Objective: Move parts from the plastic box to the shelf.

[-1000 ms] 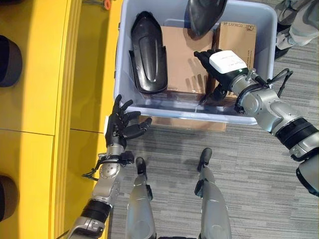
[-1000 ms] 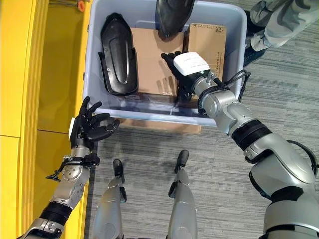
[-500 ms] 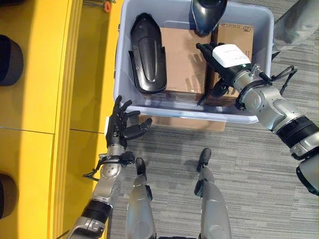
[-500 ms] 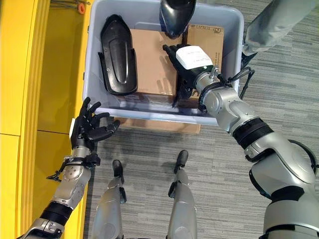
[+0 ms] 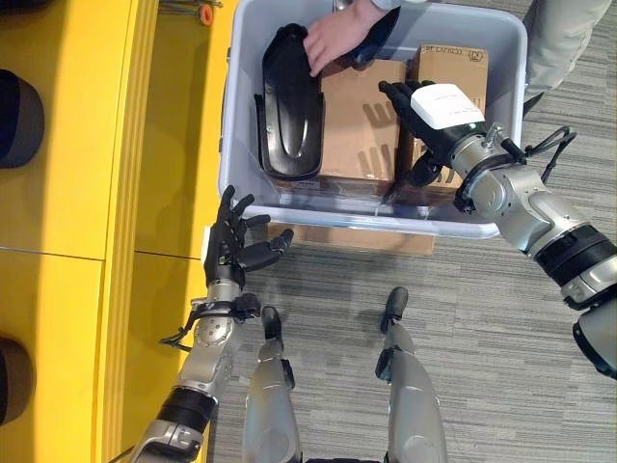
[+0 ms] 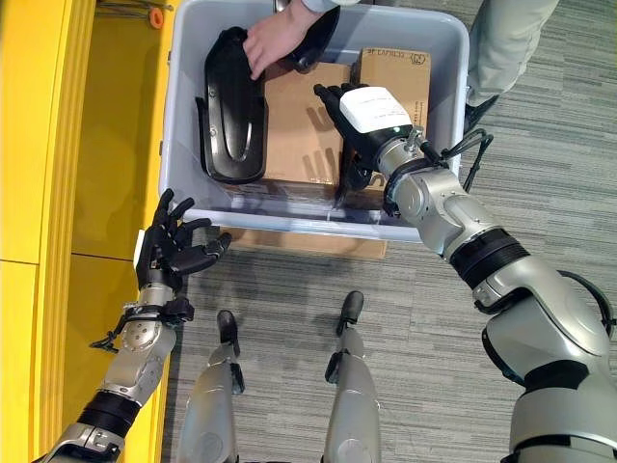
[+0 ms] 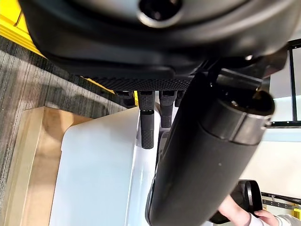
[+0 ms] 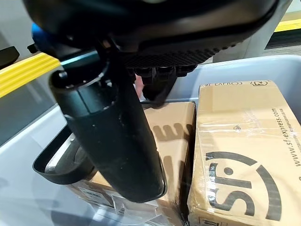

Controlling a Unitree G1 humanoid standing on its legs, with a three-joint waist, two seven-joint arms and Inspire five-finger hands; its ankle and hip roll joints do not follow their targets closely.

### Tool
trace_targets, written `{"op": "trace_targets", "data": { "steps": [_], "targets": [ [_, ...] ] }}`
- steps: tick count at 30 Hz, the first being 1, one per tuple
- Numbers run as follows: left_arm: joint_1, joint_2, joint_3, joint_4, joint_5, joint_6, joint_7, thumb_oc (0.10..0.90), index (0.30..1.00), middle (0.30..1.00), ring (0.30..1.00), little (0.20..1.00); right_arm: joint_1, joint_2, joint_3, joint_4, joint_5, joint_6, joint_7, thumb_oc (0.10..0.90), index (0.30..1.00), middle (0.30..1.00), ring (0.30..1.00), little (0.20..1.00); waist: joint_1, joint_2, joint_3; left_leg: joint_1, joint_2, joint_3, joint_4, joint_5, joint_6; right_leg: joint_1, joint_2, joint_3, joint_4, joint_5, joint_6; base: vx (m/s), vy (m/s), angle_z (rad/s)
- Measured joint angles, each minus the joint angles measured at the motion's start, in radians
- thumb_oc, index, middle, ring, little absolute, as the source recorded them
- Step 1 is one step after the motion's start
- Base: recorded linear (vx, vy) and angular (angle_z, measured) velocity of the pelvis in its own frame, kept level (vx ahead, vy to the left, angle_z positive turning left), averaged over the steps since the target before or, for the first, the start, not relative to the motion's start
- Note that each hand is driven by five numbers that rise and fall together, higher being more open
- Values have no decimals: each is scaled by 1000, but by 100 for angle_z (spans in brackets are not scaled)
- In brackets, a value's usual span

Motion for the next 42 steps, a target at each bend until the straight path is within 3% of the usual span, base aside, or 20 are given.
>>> {"op": "trace_targets", "data": {
  "steps": [42],
  "targets": [
    [1,7,20,-32,1,-7,1,900,1000,1000,1000,1000,4,37,-81,-25,37,7,-42,900,1000,1000,1000,1000,0,-2,1,-34,-3,1,-16,6,0,-39,-5,-1,-5,0,0,0,0,0]
  ]
}}
